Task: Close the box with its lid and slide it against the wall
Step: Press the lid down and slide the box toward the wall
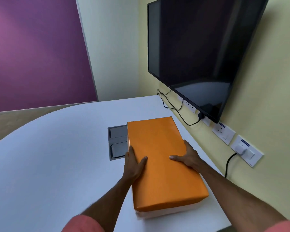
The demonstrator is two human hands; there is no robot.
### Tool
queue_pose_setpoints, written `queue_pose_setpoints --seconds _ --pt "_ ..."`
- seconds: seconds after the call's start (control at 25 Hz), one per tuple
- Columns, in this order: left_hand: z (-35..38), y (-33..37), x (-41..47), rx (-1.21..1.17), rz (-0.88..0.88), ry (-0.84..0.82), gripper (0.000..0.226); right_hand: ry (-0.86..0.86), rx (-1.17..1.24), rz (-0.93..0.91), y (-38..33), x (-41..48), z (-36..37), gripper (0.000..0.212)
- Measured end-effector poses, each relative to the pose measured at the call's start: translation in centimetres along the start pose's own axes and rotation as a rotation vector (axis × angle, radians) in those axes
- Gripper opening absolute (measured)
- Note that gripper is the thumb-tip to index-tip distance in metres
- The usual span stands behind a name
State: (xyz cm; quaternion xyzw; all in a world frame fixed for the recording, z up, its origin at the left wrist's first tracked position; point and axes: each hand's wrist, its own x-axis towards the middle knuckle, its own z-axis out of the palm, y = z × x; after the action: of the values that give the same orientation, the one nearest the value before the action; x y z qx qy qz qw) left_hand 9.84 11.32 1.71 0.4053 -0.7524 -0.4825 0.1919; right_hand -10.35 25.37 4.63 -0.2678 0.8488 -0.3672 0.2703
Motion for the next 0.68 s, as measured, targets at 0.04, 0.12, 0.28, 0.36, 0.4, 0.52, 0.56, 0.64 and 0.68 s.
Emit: queue_pose_setpoints --seconds 0.04,0.12,0.28,0.36,0.4,0.52,0.56,0.64,0.68 --pt "1.3 0.7 0.0 0.000 -0.006 0.004 0.093 -0.009 0.000 0.002 0.9 0.5 -1.2 0.122" --pt "4.0 1.8 0.0 0.001 -0.024 0.010 0.093 -0.023 -0.002 0.005 2.7 1.2 -3.3 0.121" --pt "9.2 3.8 -0.4 0.010 -0.061 0.014 0.094 -0.045 -0.008 0.000 6.5 2.3 -7.3 0.117" --pt "11.7 4.5 -0.8 0.021 -0.078 0.011 0.094 -0.052 -0.007 0.001 8.4 2.6 -9.0 0.112" --pt "12.8 4.9 -0.9 0.022 -0.090 0.008 0.095 -0.051 -0.004 -0.002 9.2 2.7 -9.8 0.109" --pt "15.6 5.6 -1.3 0.013 -0.125 -0.004 0.096 -0.053 -0.014 -0.011 11.4 3.0 -11.7 0.105" --pt "16.5 5.8 -1.5 0.009 -0.131 -0.009 0.096 -0.057 -0.018 -0.009 12.1 3.1 -12.3 0.106" --pt "18.0 6.1 -2.0 0.002 -0.141 -0.012 0.096 -0.074 -0.017 -0.003 13.2 3.3 -13.2 0.108" --pt "18.7 6.2 -2.3 0.002 -0.148 -0.010 0.096 -0.085 -0.014 -0.004 13.7 3.5 -13.6 0.110"
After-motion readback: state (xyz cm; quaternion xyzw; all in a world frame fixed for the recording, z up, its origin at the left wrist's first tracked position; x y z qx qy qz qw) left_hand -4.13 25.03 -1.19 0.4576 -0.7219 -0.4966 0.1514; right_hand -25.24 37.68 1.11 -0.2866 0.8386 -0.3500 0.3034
